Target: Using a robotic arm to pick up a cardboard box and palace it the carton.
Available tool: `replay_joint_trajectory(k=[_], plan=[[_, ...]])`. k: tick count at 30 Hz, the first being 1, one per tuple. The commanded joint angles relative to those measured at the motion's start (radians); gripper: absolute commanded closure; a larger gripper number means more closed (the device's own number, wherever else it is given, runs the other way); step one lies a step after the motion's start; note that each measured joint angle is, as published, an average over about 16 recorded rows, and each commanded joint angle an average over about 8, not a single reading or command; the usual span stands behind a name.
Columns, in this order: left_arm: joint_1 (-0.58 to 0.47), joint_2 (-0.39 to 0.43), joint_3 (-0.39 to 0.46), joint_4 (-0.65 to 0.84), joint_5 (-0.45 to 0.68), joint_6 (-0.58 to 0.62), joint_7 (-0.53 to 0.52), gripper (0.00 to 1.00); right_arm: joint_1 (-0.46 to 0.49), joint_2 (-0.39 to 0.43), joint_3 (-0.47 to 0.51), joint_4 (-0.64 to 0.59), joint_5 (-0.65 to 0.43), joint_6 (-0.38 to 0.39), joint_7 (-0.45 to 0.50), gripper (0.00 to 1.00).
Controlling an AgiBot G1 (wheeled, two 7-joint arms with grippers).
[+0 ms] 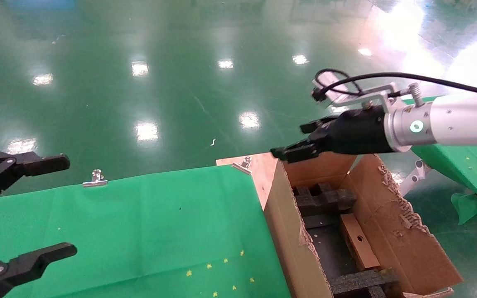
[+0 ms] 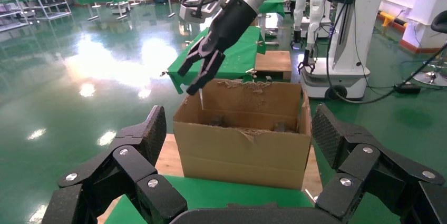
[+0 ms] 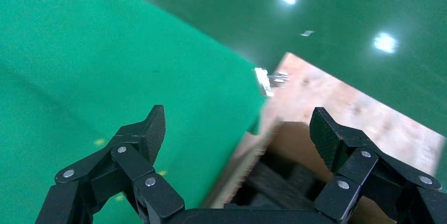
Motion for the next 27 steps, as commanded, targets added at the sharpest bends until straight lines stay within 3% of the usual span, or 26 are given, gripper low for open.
replay_joint_trajectory(k=[1, 27], plan=[[0.000, 0.000, 0.000, 0.000, 0.000, 0.000, 0.000, 0.00, -0.030, -0.005, 0.039, -0.003, 0.033, -0.022, -0.043, 0.00], [0.000, 0.000, 0.000, 0.000, 0.000, 0.000, 0.000, 0.00, -0.424, -0.070, 0.543, -0.039, 0.461, -0.306, -0.604, 0.00]])
